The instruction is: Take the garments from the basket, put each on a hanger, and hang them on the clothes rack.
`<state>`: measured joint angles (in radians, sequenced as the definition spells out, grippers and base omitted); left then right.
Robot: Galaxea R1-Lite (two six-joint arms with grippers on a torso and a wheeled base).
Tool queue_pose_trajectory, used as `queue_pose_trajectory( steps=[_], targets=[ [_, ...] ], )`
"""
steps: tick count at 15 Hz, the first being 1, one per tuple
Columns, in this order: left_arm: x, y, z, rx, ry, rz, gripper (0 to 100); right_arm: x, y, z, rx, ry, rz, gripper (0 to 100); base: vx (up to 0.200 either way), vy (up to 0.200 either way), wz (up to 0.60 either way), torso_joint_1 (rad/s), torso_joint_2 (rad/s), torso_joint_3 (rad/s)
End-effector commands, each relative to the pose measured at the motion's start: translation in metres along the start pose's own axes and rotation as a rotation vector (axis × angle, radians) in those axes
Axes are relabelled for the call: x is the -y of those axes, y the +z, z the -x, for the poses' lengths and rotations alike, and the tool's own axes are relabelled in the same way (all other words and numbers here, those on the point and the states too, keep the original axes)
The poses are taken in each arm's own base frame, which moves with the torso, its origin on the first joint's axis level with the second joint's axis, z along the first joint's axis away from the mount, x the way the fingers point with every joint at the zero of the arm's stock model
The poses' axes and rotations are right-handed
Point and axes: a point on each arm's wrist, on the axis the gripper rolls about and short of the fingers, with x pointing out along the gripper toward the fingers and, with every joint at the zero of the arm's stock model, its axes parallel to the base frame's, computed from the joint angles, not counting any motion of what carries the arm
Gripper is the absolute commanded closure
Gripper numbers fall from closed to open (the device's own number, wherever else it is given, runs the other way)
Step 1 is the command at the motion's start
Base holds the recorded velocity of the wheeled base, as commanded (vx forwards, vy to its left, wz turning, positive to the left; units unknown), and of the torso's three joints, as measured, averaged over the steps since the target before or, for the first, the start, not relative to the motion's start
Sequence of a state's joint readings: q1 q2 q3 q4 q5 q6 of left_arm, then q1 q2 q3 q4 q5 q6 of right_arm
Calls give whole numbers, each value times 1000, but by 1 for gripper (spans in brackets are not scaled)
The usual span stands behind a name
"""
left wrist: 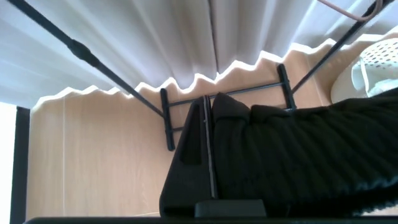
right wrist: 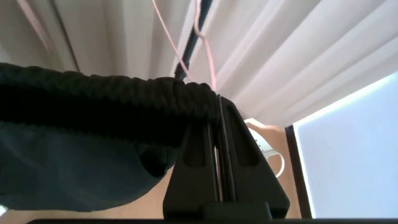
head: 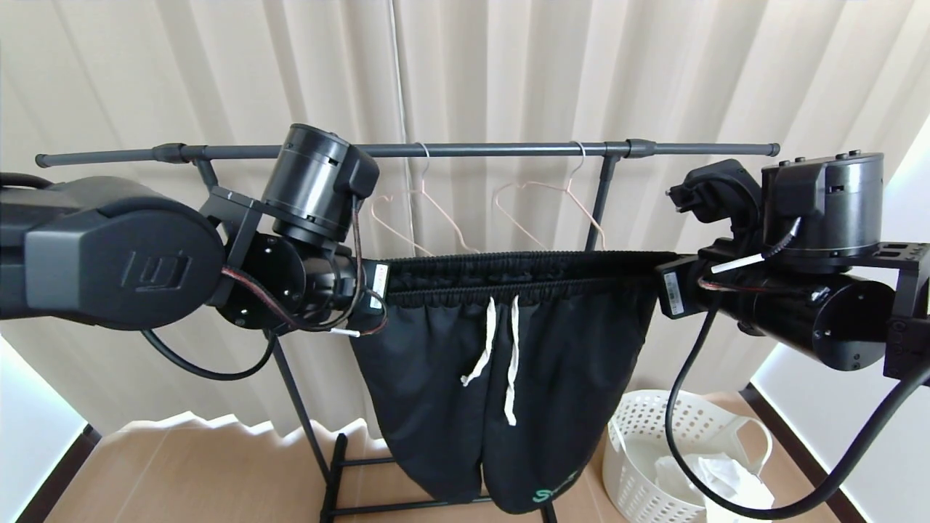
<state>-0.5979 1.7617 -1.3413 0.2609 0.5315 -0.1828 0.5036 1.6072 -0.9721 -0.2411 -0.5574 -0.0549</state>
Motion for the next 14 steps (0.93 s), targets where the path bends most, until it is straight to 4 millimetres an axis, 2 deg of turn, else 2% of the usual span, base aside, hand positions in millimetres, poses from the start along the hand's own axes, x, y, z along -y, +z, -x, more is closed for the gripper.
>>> queue_pose_trajectory(
  steps=[1, 5, 8, 9, 10, 11, 12, 14],
  targets=[
    [-10, 2, -1, 2, 24, 18, 100, 13, 0, -7, 6, -38, -25, 100, 0, 0, 0, 0, 0, 0],
    [-11, 2, -2, -4, -8, 20, 100, 18, 0, -8, 10, -43, -16, 100, 0, 0, 0, 0, 0, 0],
    [-3, 19, -5, 23, -123, 37, 100, 21, -5, 8, 19, -12, 33, 100, 0, 0, 0, 0, 0, 0],
    [2, 36, -13, 60, -170, 58, 100, 17, -7, 25, 41, 74, 86, 100, 0, 0, 0, 0, 0, 0],
    [4, 46, -21, 78, -189, 65, 100, 15, -8, 34, 49, 110, 104, 100, 0, 0, 0, 0, 0, 0],
    [4, 46, -21, 78, -189, 65, 100, 15, -8, 34, 49, 110, 104, 100, 0, 0, 0, 0, 0, 0],
    [6, 68, -41, 123, -242, 79, 100, 7, -11, 53, 43, 212, 146, 100, 0, 0, 0, 0, 0, 0],
    [9, 84, -58, 161, -308, 101, 100, -4, -16, 68, 24, 331, 190, 100, 0, 0, 0, 0, 0, 0]
  ],
)
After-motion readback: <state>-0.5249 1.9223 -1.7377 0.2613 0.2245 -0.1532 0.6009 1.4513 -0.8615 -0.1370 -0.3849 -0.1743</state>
